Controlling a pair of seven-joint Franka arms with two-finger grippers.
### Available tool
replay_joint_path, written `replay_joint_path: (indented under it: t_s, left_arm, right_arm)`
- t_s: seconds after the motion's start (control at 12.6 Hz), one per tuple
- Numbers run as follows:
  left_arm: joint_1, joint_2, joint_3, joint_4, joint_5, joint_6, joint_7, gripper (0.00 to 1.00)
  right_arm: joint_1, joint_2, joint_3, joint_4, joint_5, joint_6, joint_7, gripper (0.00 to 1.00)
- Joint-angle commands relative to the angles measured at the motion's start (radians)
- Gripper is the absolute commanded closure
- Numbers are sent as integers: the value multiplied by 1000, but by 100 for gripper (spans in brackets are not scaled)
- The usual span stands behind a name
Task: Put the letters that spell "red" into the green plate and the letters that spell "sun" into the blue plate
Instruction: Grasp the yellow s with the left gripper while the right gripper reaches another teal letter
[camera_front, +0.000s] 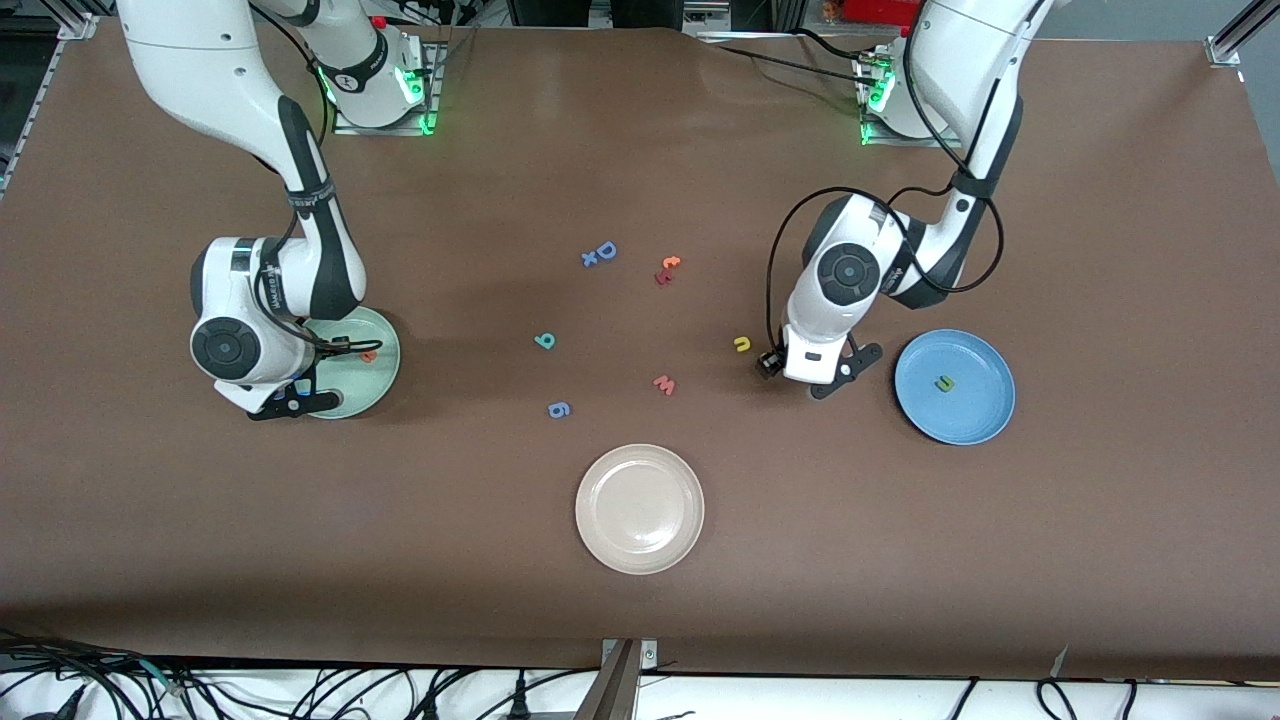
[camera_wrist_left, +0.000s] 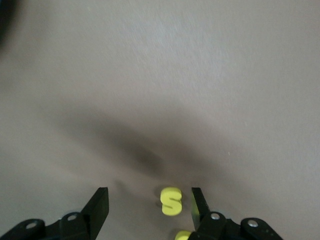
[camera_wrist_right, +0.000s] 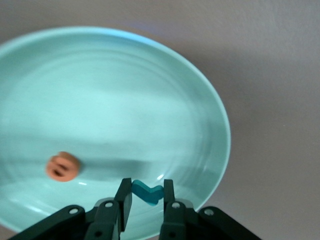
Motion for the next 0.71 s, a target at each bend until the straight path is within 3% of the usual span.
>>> replay_joint_path:
  t_s: [0.0,0.08,0.16,0.24,0.4,0.63]
  left_arm:
    - [-24,29,9,45,-6,2,-12,25]
    - [-27,40,9,47,-4,4,-12,25]
    - [-30,46,9,47,-6,4,-13,26]
    - [-31,49,9,47,-6,4,-12,26]
    - [-31,60,10,47,-3,13,-10,27]
    - [-31,74,10,47,-1,53,-10,27]
  right_arm:
    - [-16,8,8,-4,2,-3,-22,82]
    - [-17,10,8,-4,2,-4,-22,73]
    - [-17,11,8,-4,3,-4,-20,46]
    - [-16,8,8,-1,4,-6,-20,29]
    - [-11,-13,11,7,7,-23,-7,22]
    - [55,-32,14,97,40,-170,94,29]
